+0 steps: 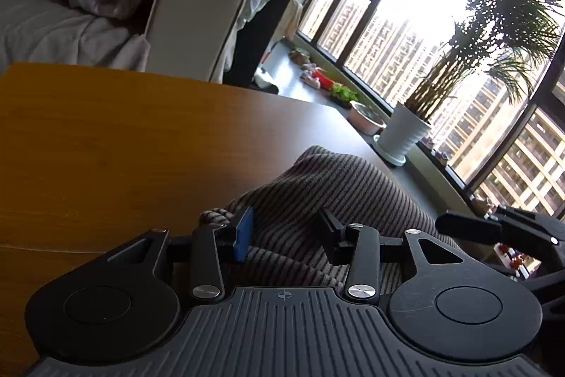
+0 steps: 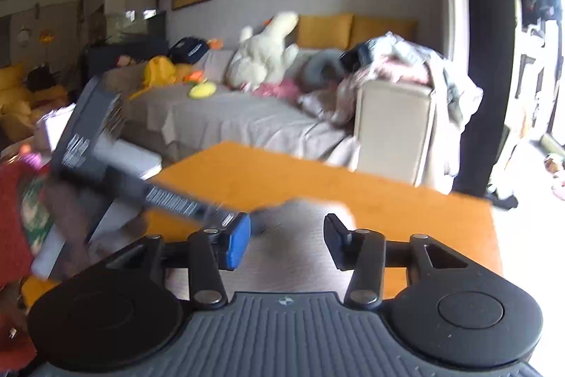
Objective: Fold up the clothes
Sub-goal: 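Fold the lifted end over the stack with the right gripper while left gripper holds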
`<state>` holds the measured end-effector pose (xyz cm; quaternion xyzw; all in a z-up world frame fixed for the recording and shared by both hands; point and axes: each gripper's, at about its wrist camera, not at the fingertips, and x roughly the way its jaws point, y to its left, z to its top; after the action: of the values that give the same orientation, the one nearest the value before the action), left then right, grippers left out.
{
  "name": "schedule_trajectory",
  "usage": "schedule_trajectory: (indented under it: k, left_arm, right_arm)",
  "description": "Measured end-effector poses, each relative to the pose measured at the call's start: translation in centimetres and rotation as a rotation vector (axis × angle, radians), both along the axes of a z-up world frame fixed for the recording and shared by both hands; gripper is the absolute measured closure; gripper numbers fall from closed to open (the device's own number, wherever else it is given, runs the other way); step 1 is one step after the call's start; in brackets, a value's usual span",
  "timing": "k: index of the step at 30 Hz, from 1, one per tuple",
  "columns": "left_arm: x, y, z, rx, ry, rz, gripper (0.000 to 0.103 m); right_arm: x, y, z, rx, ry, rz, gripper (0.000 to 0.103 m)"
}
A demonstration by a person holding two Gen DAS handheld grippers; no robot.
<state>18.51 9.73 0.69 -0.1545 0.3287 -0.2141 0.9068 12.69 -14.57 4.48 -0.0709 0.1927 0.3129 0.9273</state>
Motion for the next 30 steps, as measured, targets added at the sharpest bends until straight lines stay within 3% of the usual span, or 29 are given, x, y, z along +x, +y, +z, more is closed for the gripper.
schedule_trajectory:
  k: [2,4,8,11,18,20,22,24,26,30]
  left_arm:
    - [-0.1,0.0,-0.1,0.0,-0.005,-0.004,0.057]
    - [-0.3,0.1,-0.2,-0.002,-0.011,-0.007,0.057]
    - [-0.5,0.3,-0.3,-0.008,-0.009,-0.006,0.057]
    - [-0.5,0.4,-0.5,-0.005,-0.006,-0.004,0.057]
    - [-0.4,0.2,-0.5,-0.003,-0.008,-0.004,0.056]
    - [-0.4,0.0,-0.5,-0.003,-0.008,-0.001,0.056]
    - [-0.3,-0.3,-0.4,0.001,-0.008,0.002,0.056]
    - [-0.2,-0.6,-0.4,0.006,-0.009,0.002,0.055]
    - [-0.2,-0.9,-0.3,0.015,-0.012,0.0,0.055]
    - [-0.2,-1.0,-0.2,0.033,-0.011,0.003,0.054]
  right_arm:
    - [2.2,0.2,0.6,0.013,0.006,-0.032,0.054]
    - [5.2,0.8,0.4,0.027,0.076,-0.061,0.05]
    - [9.7,2.4,-3.7,-0.03,0.278,-0.116,0.046]
    - [9.9,1.4,-4.8,0.024,0.299,-0.138,0.039]
    - [3.6,-1.1,-1.9,-0.013,0.094,-0.075,0.039]
    - [2.1,-1.5,-1.9,-0.007,0.093,-0.035,0.039]
    - [1.0,-1.0,-3.3,-0.063,0.124,-0.036,0.039]
    - [0.4,-0.3,-5.7,-0.129,0.122,-0.076,0.032]
    - [-0.3,-0.1,-6.2,-0.125,0.091,-0.092,0.03]
    - [-0.4,-0.6,-4.3,-0.047,0.117,-0.077,0.024]
